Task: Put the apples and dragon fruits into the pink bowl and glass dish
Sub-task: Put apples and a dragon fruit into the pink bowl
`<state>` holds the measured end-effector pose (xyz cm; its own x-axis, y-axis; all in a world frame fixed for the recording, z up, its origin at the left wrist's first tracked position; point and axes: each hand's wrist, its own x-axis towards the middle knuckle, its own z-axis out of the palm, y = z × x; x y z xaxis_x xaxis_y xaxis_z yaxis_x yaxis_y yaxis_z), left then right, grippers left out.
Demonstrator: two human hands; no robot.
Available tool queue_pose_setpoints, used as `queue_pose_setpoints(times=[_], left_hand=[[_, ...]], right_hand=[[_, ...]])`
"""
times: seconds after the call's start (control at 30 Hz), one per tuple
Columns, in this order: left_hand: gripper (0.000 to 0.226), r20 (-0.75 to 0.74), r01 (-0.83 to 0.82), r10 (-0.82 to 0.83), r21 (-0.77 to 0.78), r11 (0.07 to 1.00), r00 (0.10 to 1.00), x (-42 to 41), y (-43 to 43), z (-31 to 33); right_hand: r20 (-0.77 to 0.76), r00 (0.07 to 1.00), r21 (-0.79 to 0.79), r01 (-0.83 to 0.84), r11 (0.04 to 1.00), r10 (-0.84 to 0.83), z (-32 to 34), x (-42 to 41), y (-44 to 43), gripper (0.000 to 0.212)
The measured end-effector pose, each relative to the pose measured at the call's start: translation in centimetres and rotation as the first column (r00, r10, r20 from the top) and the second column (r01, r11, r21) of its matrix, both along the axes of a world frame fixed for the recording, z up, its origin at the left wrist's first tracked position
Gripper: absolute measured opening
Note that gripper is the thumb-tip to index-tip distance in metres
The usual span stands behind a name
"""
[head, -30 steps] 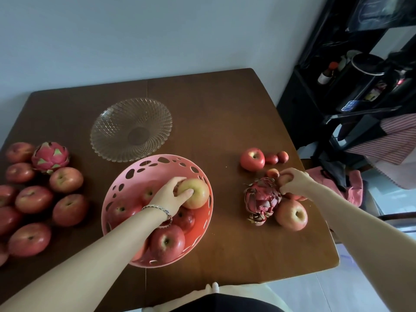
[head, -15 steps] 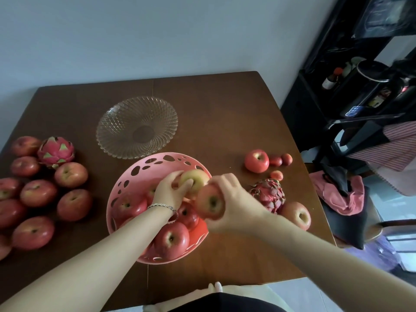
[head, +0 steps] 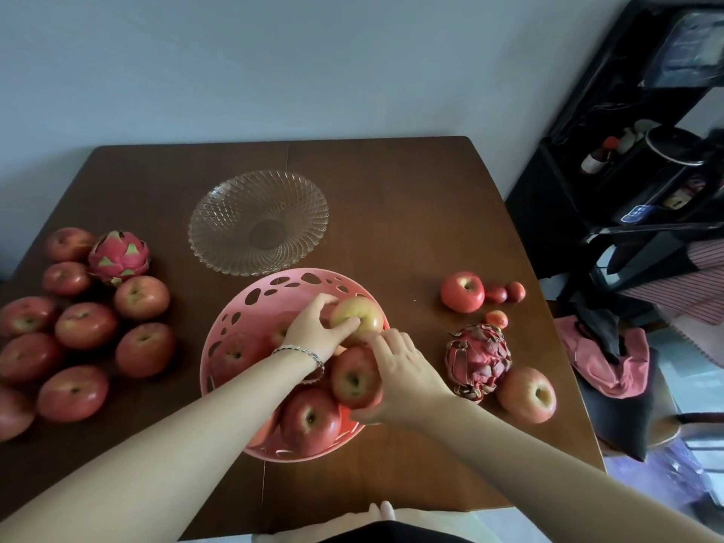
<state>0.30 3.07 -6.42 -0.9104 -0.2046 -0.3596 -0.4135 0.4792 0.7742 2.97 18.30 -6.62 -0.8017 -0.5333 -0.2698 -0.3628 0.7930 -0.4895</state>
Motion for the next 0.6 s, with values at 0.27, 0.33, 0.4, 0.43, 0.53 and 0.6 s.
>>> queue_pose_setpoints(times=[0.27,0.33,0.4,0.43,0.53,0.6], left_hand=[[0.037,0.031,0.07,-0.07,0.006,0.998,0.997,-0.3,-0.4,0.4],[0.034,0.048,0.096,-0.098,0.039,0.995,0.994,-0.4,-0.2,0.4],[0.035,0.053,0.104,-0.106,0.042,0.994,0.993,-0.3,0.2,0.6],[0.038,0.054,0.109,-0.11,0.024,0.994,0.992,-0.2,0.3,0.6],[0.054,0.105,0.181,-0.172,-0.083,0.98,0.98,0.5,0.2,0.7],[0.071,0.13,0.229,-0.218,-0.082,0.97,0.967,1.1,0.2,0.9]], right_hand=[[-0.008,1.0,0.02,-0.025,0.999,0.025,0.6,-0.3,0.5,0.08],[-0.033,0.999,0.084,-0.04,0.996,0.042,0.7,-0.2,0.3,0.078],[-0.062,0.996,0.143,-0.049,0.989,0.059,0.7,0.0,0.0,0.076],[-0.061,0.996,0.157,-0.056,0.986,0.066,0.7,0.1,-0.1,0.077],[0.044,0.994,0.155,-0.102,0.983,0.096,2.3,-0.4,0.5,0.086],[0.082,0.996,0.0,0.029,1.0,-0.029,3.9,-2.1,1.9,0.074]])
